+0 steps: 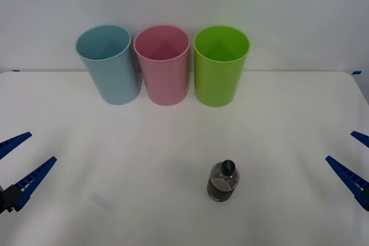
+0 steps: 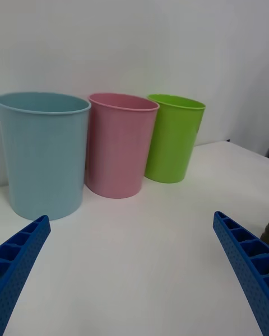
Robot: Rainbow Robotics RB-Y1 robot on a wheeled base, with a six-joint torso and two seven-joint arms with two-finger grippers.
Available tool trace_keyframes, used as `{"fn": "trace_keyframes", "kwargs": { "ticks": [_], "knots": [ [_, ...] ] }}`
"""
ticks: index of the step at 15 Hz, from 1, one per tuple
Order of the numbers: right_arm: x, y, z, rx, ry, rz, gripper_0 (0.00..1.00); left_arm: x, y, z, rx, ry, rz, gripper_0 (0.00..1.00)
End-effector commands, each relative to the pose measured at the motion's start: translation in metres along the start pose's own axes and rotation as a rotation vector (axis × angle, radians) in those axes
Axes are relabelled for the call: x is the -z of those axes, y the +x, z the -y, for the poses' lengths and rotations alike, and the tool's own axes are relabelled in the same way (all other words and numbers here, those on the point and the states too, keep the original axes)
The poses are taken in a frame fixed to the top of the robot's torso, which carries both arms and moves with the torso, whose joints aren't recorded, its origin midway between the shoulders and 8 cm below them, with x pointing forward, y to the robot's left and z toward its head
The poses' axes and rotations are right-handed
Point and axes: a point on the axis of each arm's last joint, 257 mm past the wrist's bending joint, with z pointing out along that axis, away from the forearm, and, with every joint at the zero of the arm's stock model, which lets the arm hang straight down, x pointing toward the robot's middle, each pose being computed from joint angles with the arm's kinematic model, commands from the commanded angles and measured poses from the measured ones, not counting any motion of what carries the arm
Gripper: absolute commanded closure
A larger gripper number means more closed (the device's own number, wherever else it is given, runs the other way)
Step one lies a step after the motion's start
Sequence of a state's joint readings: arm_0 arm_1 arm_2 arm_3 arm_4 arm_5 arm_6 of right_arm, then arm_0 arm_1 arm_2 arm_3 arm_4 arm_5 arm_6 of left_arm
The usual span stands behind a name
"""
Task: Grasp the object on the table and drop it into the matching bin: aluminum can to the light blue bin, PET bottle to the pink bin.
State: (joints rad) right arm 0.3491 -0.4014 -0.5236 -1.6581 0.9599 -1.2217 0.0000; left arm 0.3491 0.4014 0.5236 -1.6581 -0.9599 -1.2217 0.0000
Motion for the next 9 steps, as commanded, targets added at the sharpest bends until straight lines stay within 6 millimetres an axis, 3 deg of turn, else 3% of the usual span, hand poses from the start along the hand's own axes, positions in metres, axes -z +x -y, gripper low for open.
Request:
{"fn": "trace_keyframes", "kwargs": {
  "ticks": [1,2,5,9],
  "knots": [
    [0.000,0.000,0.000,0.000,0.000,0.000,0.00,0.000,0.000,0.000,0.000,0.000,0.000,0.00],
    [0.007,0.011,0.001,-0.008,0.015,-0.029,0.00,0.000,0.000,0.000,0.000,0.000,0.000,0.00],
    [0.010,0.008,-0.006,0.016,-0.008,-0.060,0.00,0.000,0.000,0.000,0.000,0.000,0.000,0.00],
    [0.014,0.028,-0.025,0.002,-0.075,-0.130,0.00,0.000,0.000,0.000,0.000,0.000,0.000,0.00]
  ]
}}
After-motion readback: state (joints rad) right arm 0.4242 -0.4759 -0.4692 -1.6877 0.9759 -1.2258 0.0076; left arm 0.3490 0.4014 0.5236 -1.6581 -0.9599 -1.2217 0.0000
